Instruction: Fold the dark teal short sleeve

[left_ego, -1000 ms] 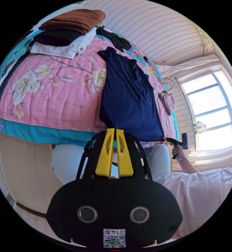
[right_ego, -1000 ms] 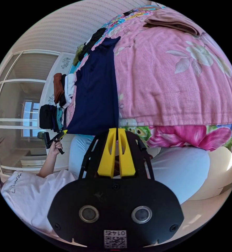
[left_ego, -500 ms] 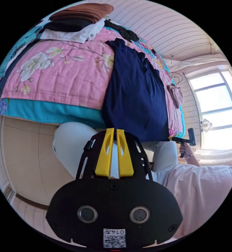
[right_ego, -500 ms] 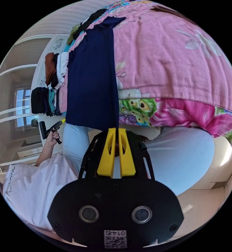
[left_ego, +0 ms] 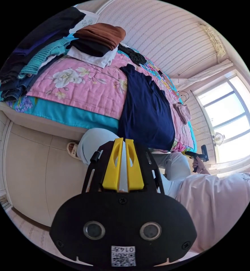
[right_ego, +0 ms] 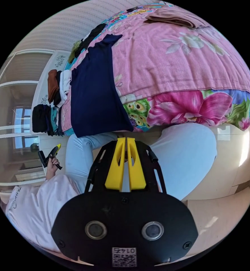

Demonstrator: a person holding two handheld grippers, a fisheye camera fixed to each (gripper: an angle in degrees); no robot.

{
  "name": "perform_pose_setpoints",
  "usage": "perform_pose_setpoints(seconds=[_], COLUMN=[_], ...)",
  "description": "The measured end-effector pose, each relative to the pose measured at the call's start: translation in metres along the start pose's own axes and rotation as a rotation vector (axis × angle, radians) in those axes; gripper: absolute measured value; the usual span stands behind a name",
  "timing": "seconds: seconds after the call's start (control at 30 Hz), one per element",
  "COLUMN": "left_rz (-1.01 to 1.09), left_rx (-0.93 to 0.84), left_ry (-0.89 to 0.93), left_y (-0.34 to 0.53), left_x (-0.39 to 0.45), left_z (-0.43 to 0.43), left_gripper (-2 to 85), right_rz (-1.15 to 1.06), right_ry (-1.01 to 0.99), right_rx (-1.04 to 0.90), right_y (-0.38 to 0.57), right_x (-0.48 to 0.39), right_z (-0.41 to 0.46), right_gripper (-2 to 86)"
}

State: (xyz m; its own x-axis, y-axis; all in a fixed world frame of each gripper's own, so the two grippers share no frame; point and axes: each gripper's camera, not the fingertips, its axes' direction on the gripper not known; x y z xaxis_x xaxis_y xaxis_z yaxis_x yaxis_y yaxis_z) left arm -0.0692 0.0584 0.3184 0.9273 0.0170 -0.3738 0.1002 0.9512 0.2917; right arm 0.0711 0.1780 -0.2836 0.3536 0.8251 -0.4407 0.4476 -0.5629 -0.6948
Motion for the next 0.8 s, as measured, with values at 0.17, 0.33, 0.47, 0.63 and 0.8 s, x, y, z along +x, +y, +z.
perform_pose_setpoints(seconds=[0.17, 0.33, 0.47, 0.63, 0.8], left_rz=[0.164, 0.387, 0.546, 0.743, 0.788], left_rx=[0.001, 0.032, 0.102, 0.125, 0.002], left_ry=[0.007, 0.029, 0.047, 0.099, 0.148], left_y=[-0.009, -0.059, -0.116, -0.221, -0.301], left_x=[0.027, 0.076, 0.116, 0.173, 0.216], left_z=[0.016, 0.065, 0.112, 0.224, 0.341], left_gripper=[-0.9, -0.9, -0.8, 2.0, 4.0], right_rz=[-0.071, -0.12, -0.115, -0.126, -0.043], right_ry=[-0.05, -0.066, -0.115, -0.103, -0.091], right_rx=[0.136, 0.216, 0.313, 0.398, 0.444], right_y=[0.004, -0.004, -0.034, -0.117, -0.218], right_x=[-0.011, -0.015, -0.014, -0.016, 0.0], right_z=[-0.011, -0.002, 0.001, 0.0, 0.006], right_gripper=[0.3, 0.4, 1.0, 2.9, 6.5])
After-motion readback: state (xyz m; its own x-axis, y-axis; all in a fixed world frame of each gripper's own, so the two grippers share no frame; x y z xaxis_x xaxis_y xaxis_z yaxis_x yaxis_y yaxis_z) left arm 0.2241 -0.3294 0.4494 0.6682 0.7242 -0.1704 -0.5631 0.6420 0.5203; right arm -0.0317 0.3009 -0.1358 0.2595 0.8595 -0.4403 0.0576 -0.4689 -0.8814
